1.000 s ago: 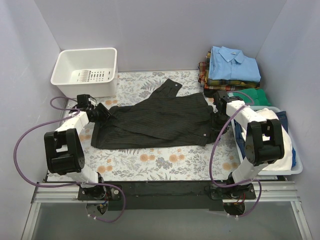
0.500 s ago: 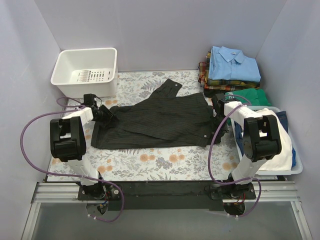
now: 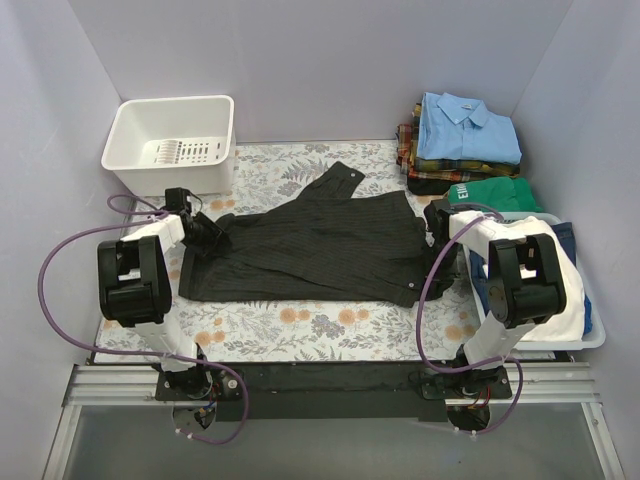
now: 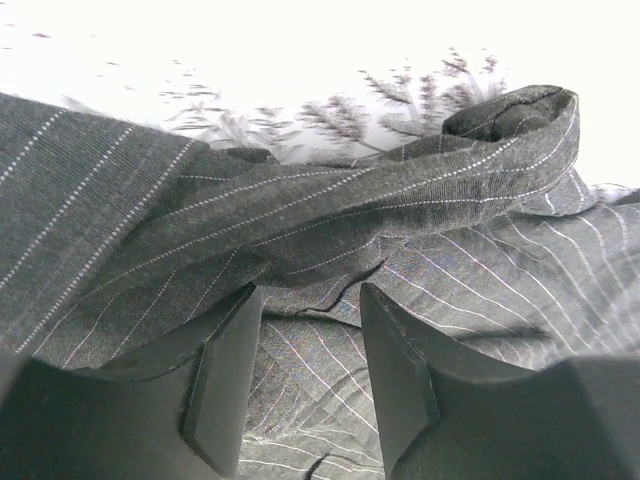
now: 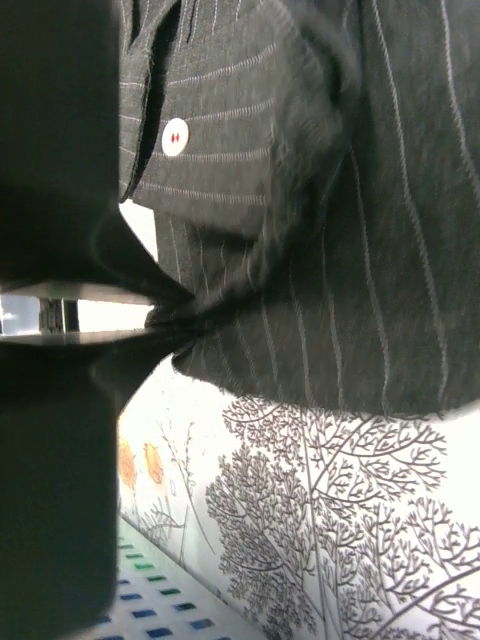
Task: Fold and stack the long sleeve shirts
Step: Fold the shirt
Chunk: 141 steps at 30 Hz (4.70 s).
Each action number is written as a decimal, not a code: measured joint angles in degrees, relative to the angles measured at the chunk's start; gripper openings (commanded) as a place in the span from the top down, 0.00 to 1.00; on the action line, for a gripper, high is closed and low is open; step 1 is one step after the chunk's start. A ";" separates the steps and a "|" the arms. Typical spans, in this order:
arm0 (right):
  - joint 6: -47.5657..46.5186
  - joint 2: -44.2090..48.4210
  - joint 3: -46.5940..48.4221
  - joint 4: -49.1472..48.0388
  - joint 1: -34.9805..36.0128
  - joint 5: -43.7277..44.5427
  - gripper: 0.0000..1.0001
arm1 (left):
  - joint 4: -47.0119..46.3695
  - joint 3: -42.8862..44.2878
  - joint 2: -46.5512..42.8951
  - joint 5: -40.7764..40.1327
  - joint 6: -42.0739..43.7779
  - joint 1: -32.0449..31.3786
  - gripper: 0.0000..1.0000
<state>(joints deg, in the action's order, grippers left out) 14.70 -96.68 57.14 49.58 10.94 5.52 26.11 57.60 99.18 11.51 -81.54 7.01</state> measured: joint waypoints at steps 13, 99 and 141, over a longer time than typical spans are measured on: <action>-0.35 8.55 11.28 2.78 0.07 -2.45 0.58 | 1.97 -0.76 -1.88 -1.97 6.03 2.29 0.49; 1.68 -4.94 9.92 -7.19 3.45 -10.23 0.66 | 2.14 -0.63 -1.70 -1.01 8.07 2.62 0.51; 2.16 -5.31 12.20 -7.04 5.99 -7.34 0.99 | 2.12 -0.63 -1.64 -1.03 8.07 2.62 0.52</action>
<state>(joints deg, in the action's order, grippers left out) 16.86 -102.00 69.34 42.54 16.93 -1.83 28.23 56.97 97.54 10.48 -73.47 9.63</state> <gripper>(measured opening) 0.028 0.480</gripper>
